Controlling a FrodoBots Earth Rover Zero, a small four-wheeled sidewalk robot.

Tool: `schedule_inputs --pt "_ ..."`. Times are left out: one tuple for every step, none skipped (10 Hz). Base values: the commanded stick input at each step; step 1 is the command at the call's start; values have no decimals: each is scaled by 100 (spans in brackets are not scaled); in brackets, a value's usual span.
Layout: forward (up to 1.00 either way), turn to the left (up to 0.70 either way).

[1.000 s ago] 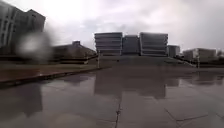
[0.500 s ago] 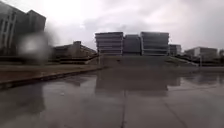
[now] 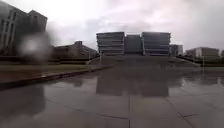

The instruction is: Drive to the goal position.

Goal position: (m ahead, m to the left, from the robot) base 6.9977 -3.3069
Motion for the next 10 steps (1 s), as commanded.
schedule_inputs --pt "70 -26" --pt "70 -35" --pt "70 -35" --pt "70 -35" --pt "70 -35" --pt "70 -8" --pt "70 0" --pt "70 0" --pt "70 0" --pt "70 0"
